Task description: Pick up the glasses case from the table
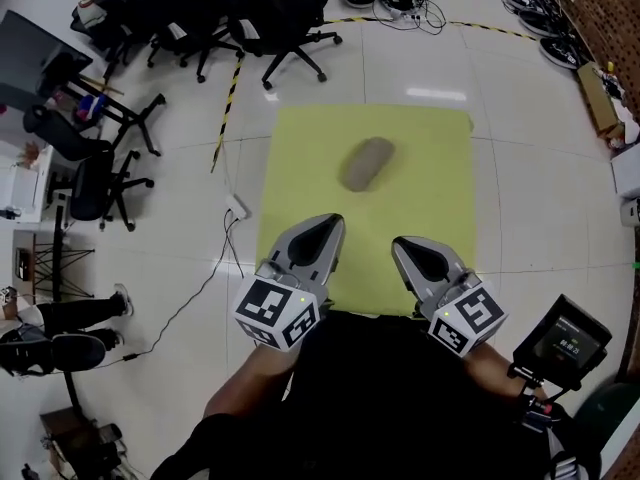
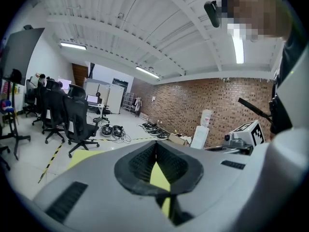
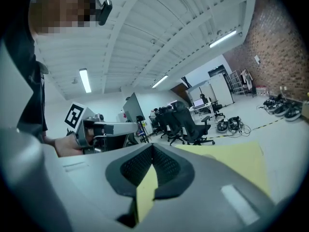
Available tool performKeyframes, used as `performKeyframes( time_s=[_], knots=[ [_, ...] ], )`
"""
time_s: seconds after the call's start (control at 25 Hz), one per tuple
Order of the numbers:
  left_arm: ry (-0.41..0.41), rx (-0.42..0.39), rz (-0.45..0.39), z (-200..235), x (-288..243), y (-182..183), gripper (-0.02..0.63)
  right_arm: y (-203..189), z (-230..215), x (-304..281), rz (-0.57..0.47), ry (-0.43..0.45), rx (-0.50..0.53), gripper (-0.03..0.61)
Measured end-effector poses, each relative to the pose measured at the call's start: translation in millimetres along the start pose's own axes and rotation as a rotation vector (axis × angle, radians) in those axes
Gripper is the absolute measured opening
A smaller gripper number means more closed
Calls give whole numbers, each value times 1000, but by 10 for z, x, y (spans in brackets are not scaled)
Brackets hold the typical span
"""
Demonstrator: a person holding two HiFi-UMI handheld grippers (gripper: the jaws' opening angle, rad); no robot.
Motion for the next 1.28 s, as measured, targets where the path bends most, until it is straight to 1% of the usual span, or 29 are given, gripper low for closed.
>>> performKeyframes(
  time_s=[0.16, 0.36, 0.52, 0.72, 0.88, 0.96, 1.0, 1.12, 1.28],
  knots=[
    [77, -30, 0, -41, -126, -14, 6, -126, -238, 81, -4, 21, -31, 2],
    [122, -63, 54, 43, -228, -39, 6, -252, -383, 78, 24, 6, -82, 2],
    [156, -111, 88, 279, -465, -54, 10, -323, -486, 75, 38, -26, -99, 2],
    [166, -170, 179, 679, -876, -117, 55, -427, -583, 37, 82, -81, -131, 2],
    [142, -212, 278, 938, -1249, -260, 101, -538, -646, -50, 117, -132, -168, 2],
    [130, -222, 320, 1059, -1457, -345, 152, -599, -687, -116, 136, -147, -185, 2],
    [125, -225, 337, 1123, -1555, -397, 167, -639, -705, -150, 144, -155, -195, 2],
    [108, -215, 382, 1322, -1810, -611, 233, -782, -720, -224, 162, -183, -229, 2],
    [107, -188, 445, 1489, -2102, -778, 313, -852, -755, -283, 199, -212, -249, 2]
  ],
)
Point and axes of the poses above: the fingertips, and each gripper's own axes: x backward along the fingers, z to its left, y out of its top, the point moved 10 cm from there along x, backward along the fingers, and after that the axes turned 14 degrees about x, right-handed, at the moved point
